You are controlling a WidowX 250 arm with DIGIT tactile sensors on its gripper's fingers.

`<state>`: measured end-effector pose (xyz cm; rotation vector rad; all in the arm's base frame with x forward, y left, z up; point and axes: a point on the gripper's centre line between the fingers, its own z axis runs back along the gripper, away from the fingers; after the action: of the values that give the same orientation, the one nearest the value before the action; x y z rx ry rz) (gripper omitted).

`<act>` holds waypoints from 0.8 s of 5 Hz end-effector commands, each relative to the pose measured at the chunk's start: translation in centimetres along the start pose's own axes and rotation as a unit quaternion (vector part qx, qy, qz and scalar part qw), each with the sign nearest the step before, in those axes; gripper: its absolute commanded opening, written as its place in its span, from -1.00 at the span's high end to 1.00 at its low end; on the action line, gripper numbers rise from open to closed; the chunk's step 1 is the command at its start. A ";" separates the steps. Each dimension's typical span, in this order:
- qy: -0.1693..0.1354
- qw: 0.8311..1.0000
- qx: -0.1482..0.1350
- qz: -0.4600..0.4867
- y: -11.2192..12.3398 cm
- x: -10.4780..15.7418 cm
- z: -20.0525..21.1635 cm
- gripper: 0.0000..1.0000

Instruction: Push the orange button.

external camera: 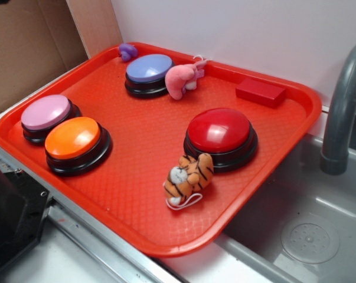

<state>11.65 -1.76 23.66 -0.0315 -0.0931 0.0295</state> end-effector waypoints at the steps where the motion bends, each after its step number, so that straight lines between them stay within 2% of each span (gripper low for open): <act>1: 0.000 1.000 0.000 0.000 0.0 0.0 0.0 -1.00; 2: 0.021 1.000 0.009 0.004 3.0 -0.5 -4.9 -1.00; 3: 0.033 0.998 0.028 -0.041 2.9 0.9 -9.8 -1.00; 4: 0.026 0.995 0.046 -0.080 2.1 2.0 -13.1 -1.00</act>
<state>14.14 0.04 10.28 0.0616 -0.0149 -0.1181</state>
